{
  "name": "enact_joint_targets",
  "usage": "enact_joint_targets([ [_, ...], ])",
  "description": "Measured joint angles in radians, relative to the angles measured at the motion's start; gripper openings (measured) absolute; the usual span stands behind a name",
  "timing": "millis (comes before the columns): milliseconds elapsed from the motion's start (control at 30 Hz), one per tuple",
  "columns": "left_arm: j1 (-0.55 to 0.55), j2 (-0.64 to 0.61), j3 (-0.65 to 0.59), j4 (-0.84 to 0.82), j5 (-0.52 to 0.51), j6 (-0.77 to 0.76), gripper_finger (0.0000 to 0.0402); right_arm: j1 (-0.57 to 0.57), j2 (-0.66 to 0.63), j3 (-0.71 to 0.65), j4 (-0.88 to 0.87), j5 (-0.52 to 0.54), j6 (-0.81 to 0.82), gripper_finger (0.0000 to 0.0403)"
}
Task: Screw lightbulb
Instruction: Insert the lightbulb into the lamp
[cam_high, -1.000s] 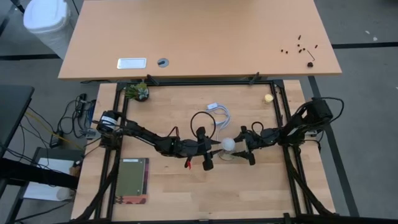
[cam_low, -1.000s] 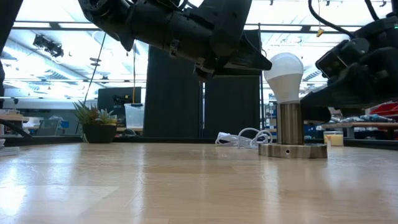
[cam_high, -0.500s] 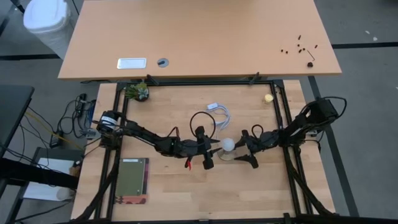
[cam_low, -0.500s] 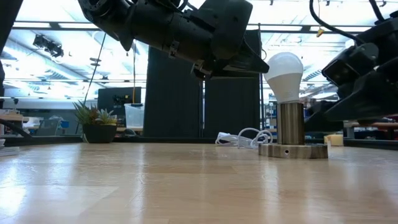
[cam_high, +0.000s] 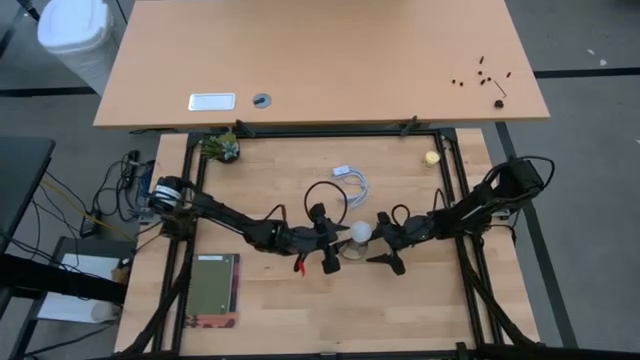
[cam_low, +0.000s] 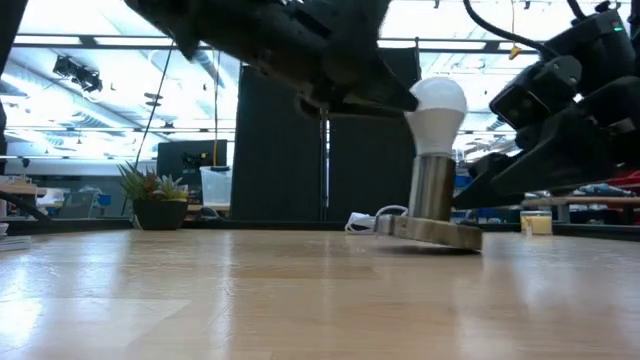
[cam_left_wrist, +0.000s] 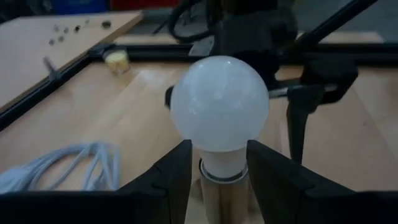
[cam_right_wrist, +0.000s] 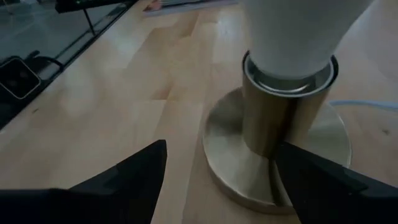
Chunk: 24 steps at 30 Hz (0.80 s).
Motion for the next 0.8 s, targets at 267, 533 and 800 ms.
enact_joint_targets([
  [267,-0.043,-0.084,0.001,-0.207,-0.055,-0.079,0.0158,-0.012,0.0,0.055,-0.034,0.041,-0.049,0.0307],
  [533,-0.054,-0.084,0.0,-0.259,-0.086,-0.136,0.0158,-0.024,0.0,0.117,-0.131,0.043,-0.061,0.0307],
  [800,-0.054,-0.075,0.0,-0.27,-0.085,-0.135,0.0158,-0.024,0.0,0.2,-0.249,0.045,-0.092,0.0307],
])
